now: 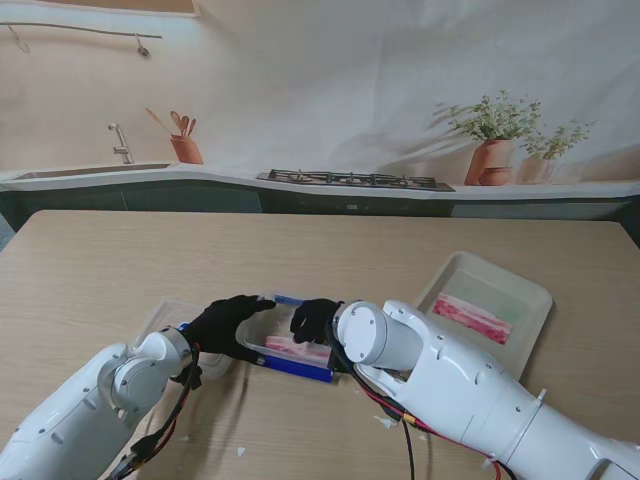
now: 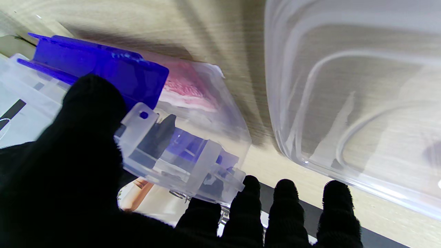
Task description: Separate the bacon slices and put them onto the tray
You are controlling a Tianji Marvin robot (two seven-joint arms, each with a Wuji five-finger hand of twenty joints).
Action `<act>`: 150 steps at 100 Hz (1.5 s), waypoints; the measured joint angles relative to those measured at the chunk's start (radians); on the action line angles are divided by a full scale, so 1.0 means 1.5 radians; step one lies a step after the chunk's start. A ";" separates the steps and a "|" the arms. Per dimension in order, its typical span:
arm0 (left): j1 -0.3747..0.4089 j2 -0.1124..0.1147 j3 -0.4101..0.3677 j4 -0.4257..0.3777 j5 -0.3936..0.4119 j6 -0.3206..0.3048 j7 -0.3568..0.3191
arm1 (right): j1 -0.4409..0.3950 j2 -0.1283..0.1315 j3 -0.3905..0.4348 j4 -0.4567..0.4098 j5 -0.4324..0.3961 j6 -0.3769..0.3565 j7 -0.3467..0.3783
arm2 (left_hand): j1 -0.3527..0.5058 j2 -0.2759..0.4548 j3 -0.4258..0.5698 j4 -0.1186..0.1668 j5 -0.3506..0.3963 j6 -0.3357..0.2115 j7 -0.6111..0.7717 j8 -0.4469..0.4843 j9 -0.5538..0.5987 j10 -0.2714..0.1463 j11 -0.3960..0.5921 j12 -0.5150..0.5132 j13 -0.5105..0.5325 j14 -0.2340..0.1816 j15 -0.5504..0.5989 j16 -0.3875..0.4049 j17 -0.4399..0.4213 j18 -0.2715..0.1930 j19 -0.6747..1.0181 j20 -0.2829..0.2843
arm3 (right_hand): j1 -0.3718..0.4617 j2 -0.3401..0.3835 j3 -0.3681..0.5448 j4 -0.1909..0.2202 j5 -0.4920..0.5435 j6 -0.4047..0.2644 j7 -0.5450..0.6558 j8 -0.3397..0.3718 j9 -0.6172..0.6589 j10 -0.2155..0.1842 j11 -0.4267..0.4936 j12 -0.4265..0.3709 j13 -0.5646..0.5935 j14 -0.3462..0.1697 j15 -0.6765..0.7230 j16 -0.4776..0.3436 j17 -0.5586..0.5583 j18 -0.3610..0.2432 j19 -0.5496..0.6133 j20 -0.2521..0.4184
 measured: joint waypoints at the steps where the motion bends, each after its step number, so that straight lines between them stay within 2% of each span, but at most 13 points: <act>1: 0.000 0.000 0.000 0.000 0.000 0.000 0.000 | 0.000 0.000 0.000 0.000 0.000 0.000 0.000 | 0.000 0.000 0.000 0.000 0.000 0.000 0.000 0.000 0.000 0.000 0.000 0.000 0.000 0.000 0.000 0.000 0.000 0.000 0.000 0.000 | 0.000 0.000 0.000 0.000 0.000 0.000 0.000 0.000 0.000 0.000 0.005 0.001 0.000 0.000 0.005 0.002 0.000 0.000 0.001 0.002; 14: 0.000 0.000 0.001 0.000 0.000 0.000 0.000 | 0.001 0.000 0.002 -0.003 0.004 0.004 0.002 | 0.000 0.000 0.000 0.000 0.000 -0.003 0.000 0.000 0.000 0.000 0.000 0.000 0.000 0.000 0.000 0.000 0.000 0.000 0.000 0.000 | 0.000 0.000 0.000 0.000 0.004 0.006 0.007 -0.007 0.000 0.000 0.043 0.025 0.001 0.000 0.067 0.032 0.006 0.000 0.021 0.020; 39: 0.000 0.000 0.001 0.000 0.000 0.000 0.000 | 0.007 0.000 -0.002 -0.007 0.004 0.004 0.004 | 0.000 0.000 0.000 0.000 0.000 -0.003 0.000 0.000 0.000 0.000 0.000 0.000 0.000 0.000 0.000 0.000 0.000 0.000 0.000 0.000 | 0.008 0.000 0.000 -0.004 0.007 0.006 0.010 -0.007 0.000 -0.008 0.111 0.124 0.059 0.001 0.225 0.102 0.012 0.001 0.047 0.049; 55: 0.000 0.000 0.001 0.000 0.000 0.000 0.000 | 0.023 0.001 -0.024 -0.002 0.001 0.006 0.023 | 0.000 0.000 0.000 0.000 0.000 -0.003 0.000 0.000 0.000 0.000 0.000 0.000 0.000 0.000 0.000 0.000 0.000 0.000 0.000 0.000 | 0.008 -0.009 0.000 -0.004 0.025 0.006 0.026 -0.007 0.000 -0.012 0.141 0.197 0.060 0.001 0.266 0.125 0.012 0.001 0.062 0.057; 68: 0.000 0.000 0.001 0.000 0.000 0.000 0.001 | 0.042 0.005 -0.045 0.001 0.000 0.015 0.051 | 0.000 0.000 0.000 0.000 0.000 -0.003 0.000 0.000 0.000 0.000 0.000 0.000 0.000 0.000 0.000 0.000 0.000 0.000 0.000 0.000 | 0.008 -0.025 0.001 -0.011 0.057 0.006 0.040 0.015 0.006 -0.021 0.152 0.245 0.068 0.001 0.282 0.136 0.014 0.001 0.070 0.063; 83: 0.000 0.000 0.002 0.000 0.000 0.000 0.002 | 0.058 0.007 -0.059 0.005 -0.007 0.016 0.060 | 0.000 0.000 0.000 0.000 0.000 -0.002 0.000 0.000 0.000 0.000 0.000 0.000 0.000 0.000 0.000 0.000 0.000 0.000 0.000 0.000 | 0.007 -0.047 0.012 -0.011 0.088 -0.034 0.087 0.031 0.020 -0.033 0.158 0.269 0.076 0.001 0.283 0.137 0.016 0.001 0.072 0.064; 85: 0.000 0.000 0.002 0.000 0.000 0.000 0.002 | 0.060 0.008 -0.061 0.006 -0.009 0.015 0.061 | 0.000 0.000 0.000 0.000 0.000 -0.002 0.000 0.000 0.000 0.000 0.000 0.000 0.000 0.000 0.000 0.000 0.000 0.000 0.000 0.000 | 0.007 -0.050 0.015 -0.024 0.093 -0.044 0.110 0.029 0.020 -0.034 0.158 0.271 0.076 0.001 0.283 0.138 0.016 0.001 0.072 0.064; 89: 0.000 0.000 0.002 0.000 0.000 0.000 0.002 | 0.064 0.008 -0.065 0.008 -0.014 0.012 0.064 | 0.000 0.000 0.000 0.000 0.000 -0.001 0.000 0.000 0.000 0.000 0.000 0.000 0.000 0.000 0.000 0.000 0.000 0.000 0.000 0.000 | 0.007 -0.058 0.015 -0.025 0.093 -0.065 0.159 0.010 0.020 -0.034 0.158 0.271 0.076 0.001 0.283 0.140 0.016 0.001 0.072 0.064; 90: 0.000 0.000 0.002 0.001 0.000 0.000 0.002 | 0.064 0.008 -0.066 0.009 -0.016 0.011 0.064 | 0.000 0.000 0.000 0.000 0.000 -0.001 0.000 0.000 0.000 0.000 0.000 0.000 0.000 0.000 0.000 0.000 0.000 0.000 0.000 0.000 | 0.007 -0.060 0.015 -0.036 0.093 -0.070 0.169 0.003 0.020 -0.035 0.158 0.271 0.076 0.001 0.283 0.140 0.016 0.000 0.072 0.064; 96: 0.000 0.000 0.002 0.001 0.000 0.000 0.002 | 0.071 0.010 -0.074 0.011 -0.030 -0.001 0.069 | 0.000 0.000 0.000 0.000 0.000 0.000 0.000 0.000 0.000 0.000 0.000 0.000 0.000 0.000 0.000 0.000 0.000 0.000 0.000 0.000 | 0.007 -0.076 0.014 -0.050 0.095 -0.097 0.225 -0.034 0.008 -0.041 0.156 0.271 0.076 0.000 0.283 0.140 0.014 0.000 0.072 0.070; 112: 0.000 0.000 0.002 0.001 0.000 0.000 0.002 | 0.083 0.014 -0.086 0.016 -0.041 -0.021 0.080 | 0.000 0.000 0.000 0.000 0.000 0.000 0.000 0.000 0.000 0.000 0.000 0.000 0.000 0.000 0.000 0.000 0.000 0.000 0.000 0.000 | 0.007 -0.081 0.000 -0.050 0.104 -0.120 0.302 -0.075 -0.041 -0.050 0.114 0.236 0.058 0.000 0.249 0.128 -0.009 -0.003 0.072 0.071; 128: -0.001 0.000 0.002 0.001 0.000 0.000 0.002 | 0.086 0.014 -0.089 0.020 -0.038 -0.026 0.080 | 0.000 0.000 0.000 0.000 0.000 0.000 0.000 0.000 0.000 0.000 0.000 0.000 0.000 0.000 0.000 0.000 0.000 0.000 0.000 0.000 | 0.007 -0.089 -0.001 -0.050 0.119 -0.120 0.322 -0.092 -0.052 -0.050 0.044 0.149 0.050 0.000 0.232 0.114 -0.015 -0.008 0.072 0.072; 150: -0.001 0.000 0.002 0.001 0.000 0.000 0.002 | 0.093 0.013 -0.100 0.031 -0.040 -0.039 0.080 | 0.000 0.000 0.000 0.000 0.000 0.000 0.000 0.000 0.000 0.000 0.000 0.000 0.000 0.000 0.000 0.000 0.000 0.000 0.000 0.000 | 0.015 -0.089 0.000 -0.050 0.106 -0.125 0.309 -0.082 0.069 -0.050 -0.011 0.024 0.086 0.000 0.197 0.089 0.008 -0.007 0.072 0.072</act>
